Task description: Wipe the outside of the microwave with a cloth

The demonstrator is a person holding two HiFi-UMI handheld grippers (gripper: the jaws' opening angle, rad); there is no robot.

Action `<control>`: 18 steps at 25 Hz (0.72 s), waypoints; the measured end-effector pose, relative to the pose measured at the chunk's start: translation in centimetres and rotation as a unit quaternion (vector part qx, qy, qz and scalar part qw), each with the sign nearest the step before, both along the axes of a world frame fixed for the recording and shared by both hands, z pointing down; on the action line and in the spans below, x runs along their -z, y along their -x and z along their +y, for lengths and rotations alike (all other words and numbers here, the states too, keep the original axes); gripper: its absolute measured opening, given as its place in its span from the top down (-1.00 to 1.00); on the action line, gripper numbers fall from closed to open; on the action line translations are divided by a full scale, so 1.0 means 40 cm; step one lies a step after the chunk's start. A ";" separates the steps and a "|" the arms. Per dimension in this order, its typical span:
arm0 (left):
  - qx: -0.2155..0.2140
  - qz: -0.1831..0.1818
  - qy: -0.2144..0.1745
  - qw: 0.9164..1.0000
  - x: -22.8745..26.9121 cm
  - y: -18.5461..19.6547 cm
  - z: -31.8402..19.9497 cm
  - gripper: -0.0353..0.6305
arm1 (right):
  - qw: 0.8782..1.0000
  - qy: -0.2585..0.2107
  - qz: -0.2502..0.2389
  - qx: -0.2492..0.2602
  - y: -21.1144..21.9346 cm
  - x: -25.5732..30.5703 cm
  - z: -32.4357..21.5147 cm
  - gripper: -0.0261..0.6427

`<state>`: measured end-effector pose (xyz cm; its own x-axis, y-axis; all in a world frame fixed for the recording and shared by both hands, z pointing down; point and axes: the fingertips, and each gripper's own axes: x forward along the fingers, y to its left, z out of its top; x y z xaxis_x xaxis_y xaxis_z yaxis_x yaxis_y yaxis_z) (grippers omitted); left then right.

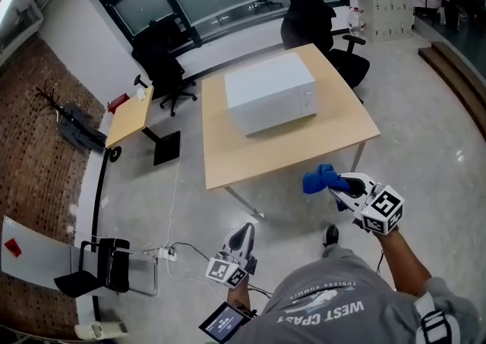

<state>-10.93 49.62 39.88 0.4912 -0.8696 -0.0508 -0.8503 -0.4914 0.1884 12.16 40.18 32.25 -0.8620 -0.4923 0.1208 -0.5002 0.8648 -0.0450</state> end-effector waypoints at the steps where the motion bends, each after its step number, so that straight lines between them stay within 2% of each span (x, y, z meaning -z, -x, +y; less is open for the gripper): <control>1: 0.002 -0.001 0.001 1.000 -0.002 0.007 -0.018 0.83 | 1.000 0.002 -0.003 0.002 0.006 -0.002 -0.023 0.70; 7: 0.020 -0.010 0.005 1.000 0.010 0.041 -0.183 0.83 | 1.000 0.013 -0.015 0.011 0.035 -0.013 -0.218 0.70; 14: 0.030 -0.016 0.002 0.999 0.007 0.013 -0.458 0.83 | 0.999 0.016 -0.021 0.027 0.035 -0.029 -0.509 0.70; 18: 0.033 -0.015 0.002 0.999 0.000 -0.004 -0.575 0.82 | 0.999 0.016 -0.019 0.040 0.043 -0.034 -0.630 0.70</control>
